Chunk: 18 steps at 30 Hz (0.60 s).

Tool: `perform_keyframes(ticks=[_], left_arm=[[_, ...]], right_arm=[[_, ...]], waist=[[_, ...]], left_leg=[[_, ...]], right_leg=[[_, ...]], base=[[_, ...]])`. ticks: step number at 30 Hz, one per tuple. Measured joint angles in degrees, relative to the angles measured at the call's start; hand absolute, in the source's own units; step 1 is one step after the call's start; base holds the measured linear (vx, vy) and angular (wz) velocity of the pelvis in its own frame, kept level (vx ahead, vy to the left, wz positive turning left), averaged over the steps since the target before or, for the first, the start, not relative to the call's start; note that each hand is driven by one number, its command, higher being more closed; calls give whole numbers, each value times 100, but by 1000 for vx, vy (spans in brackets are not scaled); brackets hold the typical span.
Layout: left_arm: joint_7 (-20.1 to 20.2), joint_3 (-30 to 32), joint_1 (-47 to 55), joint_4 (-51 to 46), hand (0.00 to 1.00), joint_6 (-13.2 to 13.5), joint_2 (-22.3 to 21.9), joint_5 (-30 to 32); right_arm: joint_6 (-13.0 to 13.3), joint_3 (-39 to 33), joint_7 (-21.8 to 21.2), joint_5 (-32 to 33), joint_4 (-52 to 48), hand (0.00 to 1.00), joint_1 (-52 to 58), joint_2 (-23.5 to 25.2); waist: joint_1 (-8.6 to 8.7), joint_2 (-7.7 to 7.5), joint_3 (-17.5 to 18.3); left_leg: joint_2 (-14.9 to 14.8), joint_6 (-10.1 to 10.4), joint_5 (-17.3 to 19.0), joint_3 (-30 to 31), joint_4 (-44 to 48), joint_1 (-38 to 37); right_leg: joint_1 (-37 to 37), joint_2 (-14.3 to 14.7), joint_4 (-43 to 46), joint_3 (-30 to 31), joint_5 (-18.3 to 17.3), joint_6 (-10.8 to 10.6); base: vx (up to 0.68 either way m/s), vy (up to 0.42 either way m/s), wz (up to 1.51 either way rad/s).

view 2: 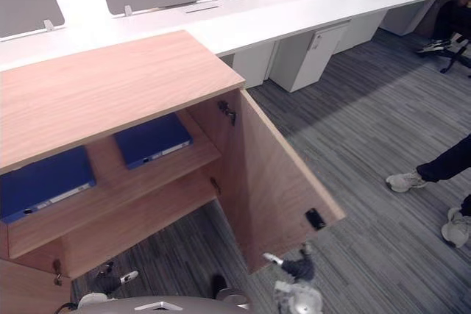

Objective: Walk over to the cabinet, pick up the folder, carry it to the office cabinet, place the folder inside the office cabinet, then close the office cabinet door

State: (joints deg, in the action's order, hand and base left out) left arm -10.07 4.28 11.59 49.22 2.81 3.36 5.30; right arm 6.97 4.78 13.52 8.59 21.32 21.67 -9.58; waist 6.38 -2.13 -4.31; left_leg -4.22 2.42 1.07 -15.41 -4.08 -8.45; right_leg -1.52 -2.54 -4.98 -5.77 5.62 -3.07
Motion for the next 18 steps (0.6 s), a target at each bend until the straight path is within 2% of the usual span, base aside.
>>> perform_keyframes(ticks=[1, 3, 4, 6, 9, 14, 18], left_arm=[[-1, -8, -17, 8, 0, -5, -12, 0], [-17, -74, -113, 91, 0, -29, -11, 3], [-33, -90, -136, 92, 0, -35, -11, 3], [-63, -105, -155, 92, 0, -38, -21, 17], [-78, -102, -184, 91, 0, -38, -21, 53], [-76, -100, -203, 90, 0, -37, -6, 53], [-62, -100, -223, 91, 0, -37, 25, 54]], right_arm=[[1, 170, -91, -4, -7, 0, -5, -2], [-28, 982, -429, -65, -11, 0, 73, 10], [-25, 1116, -481, -98, -16, 0, 67, 32], [-31, 1665, -888, -413, -17, 0, -34, 55], [-28, 2005, -1227, -790, -18, 0, -324, 128], [-23, 1753, -1271, -1129, 8, 0, -604, 262], [-71, 1102, -1167, -1534, 454, 0, -644, 188]], waist=[[-9, 1, 1], [-78, -2, 0], [-100, -2, 0], [-226, -3, -2], [-347, -12, -4], [-394, -66, -25], [-443, -162, -44]], left_leg=[[0, 6, -16, 20, -17, 6], [0, 11, -63, 165, -58, 51], [-1, 17, -75, 178, -71, 50], [5, 21, -94, 265, -71, 59], [41, 17, -98, 296, -71, 51], [108, -20, -69, 298, -72, 54], [181, -98, -33, 317, -68, 42]], right_leg=[[11, 2, 0, -1, 0, 0], [12, 1, 1, -100, -1, 1], [13, 3, 1, -106, -1, 1], [-23, 3, 5, -119, -1, 1], [-46, -19, 23, -115, -1, 0], [-43, -91, 93, -101, -19, -88], [-49, -155, 141, -105, -42, -122]], base=[[-45, -26, 10], [-28, -25, 22], [-15, -22, 17], [-2, -13, 19], [14, 12, 12], [38, 30, 2], [58, 37, 2]])
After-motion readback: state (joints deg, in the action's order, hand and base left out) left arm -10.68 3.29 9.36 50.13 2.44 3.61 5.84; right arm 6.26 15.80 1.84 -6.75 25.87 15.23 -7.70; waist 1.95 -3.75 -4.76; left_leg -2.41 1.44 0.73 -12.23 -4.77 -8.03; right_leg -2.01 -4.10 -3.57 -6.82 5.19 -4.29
